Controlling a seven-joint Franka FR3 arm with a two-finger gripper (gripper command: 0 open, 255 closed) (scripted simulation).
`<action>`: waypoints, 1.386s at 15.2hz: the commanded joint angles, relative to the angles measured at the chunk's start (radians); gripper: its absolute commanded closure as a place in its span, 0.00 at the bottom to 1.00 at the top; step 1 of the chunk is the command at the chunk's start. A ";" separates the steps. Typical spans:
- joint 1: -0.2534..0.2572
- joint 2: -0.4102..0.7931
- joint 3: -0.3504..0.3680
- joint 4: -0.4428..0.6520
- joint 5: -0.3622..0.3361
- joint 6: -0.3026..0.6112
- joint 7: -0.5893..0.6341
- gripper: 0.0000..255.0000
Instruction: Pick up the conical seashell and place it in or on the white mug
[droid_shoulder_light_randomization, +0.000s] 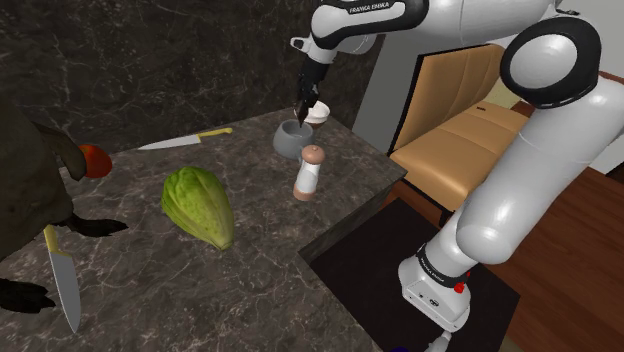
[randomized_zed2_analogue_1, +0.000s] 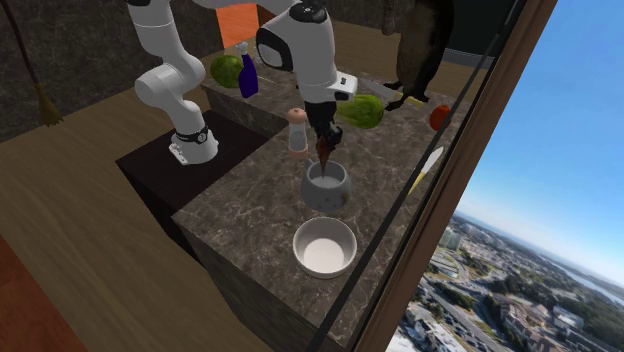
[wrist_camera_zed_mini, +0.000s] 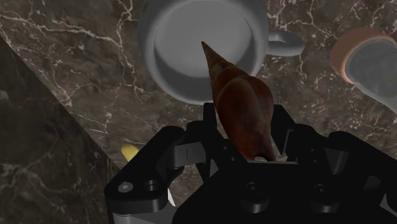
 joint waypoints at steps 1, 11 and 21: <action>-0.001 0.006 0.000 -0.019 0.004 0.025 -0.008 1.00; 0.000 0.056 0.004 -0.094 0.024 0.147 -0.036 1.00; 0.000 0.056 0.004 -0.094 0.024 0.147 -0.036 0.00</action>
